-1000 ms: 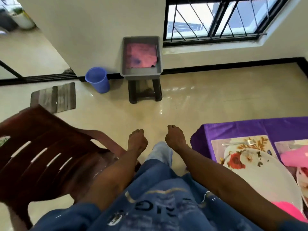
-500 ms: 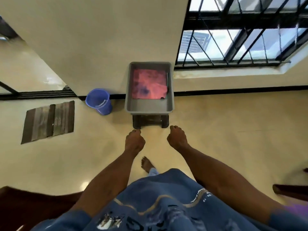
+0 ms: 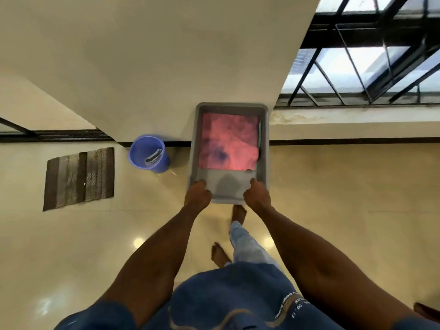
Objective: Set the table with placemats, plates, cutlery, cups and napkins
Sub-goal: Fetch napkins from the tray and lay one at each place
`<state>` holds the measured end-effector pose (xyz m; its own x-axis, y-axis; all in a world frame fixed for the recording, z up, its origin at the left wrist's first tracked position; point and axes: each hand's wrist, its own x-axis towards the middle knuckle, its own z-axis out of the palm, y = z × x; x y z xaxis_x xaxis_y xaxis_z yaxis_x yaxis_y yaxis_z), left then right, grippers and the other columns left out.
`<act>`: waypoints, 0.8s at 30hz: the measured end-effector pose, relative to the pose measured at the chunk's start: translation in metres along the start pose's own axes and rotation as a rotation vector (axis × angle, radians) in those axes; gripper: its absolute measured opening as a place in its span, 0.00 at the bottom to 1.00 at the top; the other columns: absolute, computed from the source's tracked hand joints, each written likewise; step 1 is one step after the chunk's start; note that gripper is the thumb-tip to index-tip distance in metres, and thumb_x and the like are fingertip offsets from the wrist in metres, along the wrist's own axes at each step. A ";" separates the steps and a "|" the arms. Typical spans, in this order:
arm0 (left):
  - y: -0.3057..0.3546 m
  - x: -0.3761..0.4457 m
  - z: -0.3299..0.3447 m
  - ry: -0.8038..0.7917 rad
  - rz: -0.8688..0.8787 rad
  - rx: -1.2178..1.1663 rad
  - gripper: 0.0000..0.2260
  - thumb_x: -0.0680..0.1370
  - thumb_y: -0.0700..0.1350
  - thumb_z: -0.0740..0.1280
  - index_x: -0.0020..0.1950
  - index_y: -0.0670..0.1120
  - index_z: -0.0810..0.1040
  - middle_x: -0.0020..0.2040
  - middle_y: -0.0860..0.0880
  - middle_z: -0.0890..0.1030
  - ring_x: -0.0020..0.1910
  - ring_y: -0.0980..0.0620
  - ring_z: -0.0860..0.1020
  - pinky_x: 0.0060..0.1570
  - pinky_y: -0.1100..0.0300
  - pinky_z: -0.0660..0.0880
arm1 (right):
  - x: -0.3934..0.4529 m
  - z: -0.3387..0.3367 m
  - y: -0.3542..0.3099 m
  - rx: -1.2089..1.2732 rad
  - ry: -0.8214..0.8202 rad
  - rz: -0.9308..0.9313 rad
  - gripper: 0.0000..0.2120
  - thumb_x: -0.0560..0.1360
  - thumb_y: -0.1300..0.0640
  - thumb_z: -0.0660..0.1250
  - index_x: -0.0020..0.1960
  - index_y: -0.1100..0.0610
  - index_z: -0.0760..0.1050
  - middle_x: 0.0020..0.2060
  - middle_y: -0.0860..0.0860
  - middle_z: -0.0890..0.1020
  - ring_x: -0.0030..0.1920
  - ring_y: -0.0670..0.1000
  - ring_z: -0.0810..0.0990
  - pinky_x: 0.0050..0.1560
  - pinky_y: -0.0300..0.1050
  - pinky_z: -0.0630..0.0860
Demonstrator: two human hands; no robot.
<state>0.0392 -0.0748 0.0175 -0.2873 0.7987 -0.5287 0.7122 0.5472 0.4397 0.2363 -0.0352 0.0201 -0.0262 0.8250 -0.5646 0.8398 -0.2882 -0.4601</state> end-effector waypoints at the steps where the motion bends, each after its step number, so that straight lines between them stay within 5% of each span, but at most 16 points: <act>1: 0.009 0.016 0.001 -0.006 -0.053 -0.039 0.11 0.76 0.41 0.65 0.57 0.39 0.76 0.58 0.38 0.79 0.58 0.37 0.76 0.53 0.52 0.73 | 0.016 -0.004 -0.001 0.061 -0.019 0.043 0.20 0.73 0.64 0.61 0.64 0.63 0.71 0.62 0.60 0.77 0.60 0.61 0.76 0.57 0.50 0.74; 7: 0.037 0.091 0.016 -0.051 -0.245 -0.195 0.14 0.75 0.42 0.66 0.60 0.39 0.78 0.58 0.40 0.81 0.58 0.39 0.78 0.53 0.54 0.73 | 0.085 -0.017 -0.003 0.256 -0.109 0.227 0.26 0.76 0.66 0.61 0.74 0.63 0.65 0.69 0.60 0.72 0.68 0.60 0.72 0.62 0.45 0.70; 15: 0.044 0.183 0.025 -0.049 -0.380 -0.297 0.16 0.76 0.42 0.67 0.61 0.35 0.78 0.58 0.36 0.80 0.59 0.38 0.78 0.53 0.53 0.74 | 0.167 -0.012 -0.003 0.204 -0.092 0.197 0.12 0.79 0.60 0.60 0.59 0.63 0.76 0.53 0.59 0.82 0.52 0.61 0.81 0.44 0.45 0.73; 18: 0.042 0.207 0.030 -0.106 -0.498 -0.347 0.15 0.79 0.43 0.65 0.61 0.36 0.79 0.59 0.38 0.80 0.60 0.40 0.78 0.50 0.58 0.73 | 0.193 -0.002 0.000 0.562 -0.127 0.533 0.05 0.79 0.60 0.64 0.50 0.62 0.74 0.52 0.61 0.81 0.51 0.61 0.82 0.45 0.54 0.82; 21: 0.034 0.217 0.040 -0.118 -0.559 -0.334 0.17 0.79 0.42 0.64 0.66 0.37 0.75 0.64 0.39 0.78 0.63 0.40 0.76 0.55 0.57 0.74 | 0.208 0.011 0.001 1.080 -0.160 0.863 0.10 0.78 0.58 0.66 0.56 0.61 0.72 0.50 0.59 0.78 0.53 0.60 0.80 0.38 0.48 0.79; 24: 0.025 0.220 0.050 -0.045 -0.515 -0.110 0.24 0.79 0.43 0.63 0.73 0.35 0.65 0.67 0.36 0.75 0.66 0.36 0.73 0.63 0.50 0.70 | 0.218 0.027 0.003 1.302 -0.125 0.973 0.08 0.75 0.61 0.69 0.53 0.59 0.74 0.40 0.57 0.79 0.34 0.51 0.76 0.29 0.41 0.73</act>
<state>0.0262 0.1022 -0.1244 -0.5534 0.4089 -0.7257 0.4139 0.8910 0.1865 0.2184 0.1308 -0.1234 0.1141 0.0729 -0.9908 -0.4328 -0.8940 -0.1157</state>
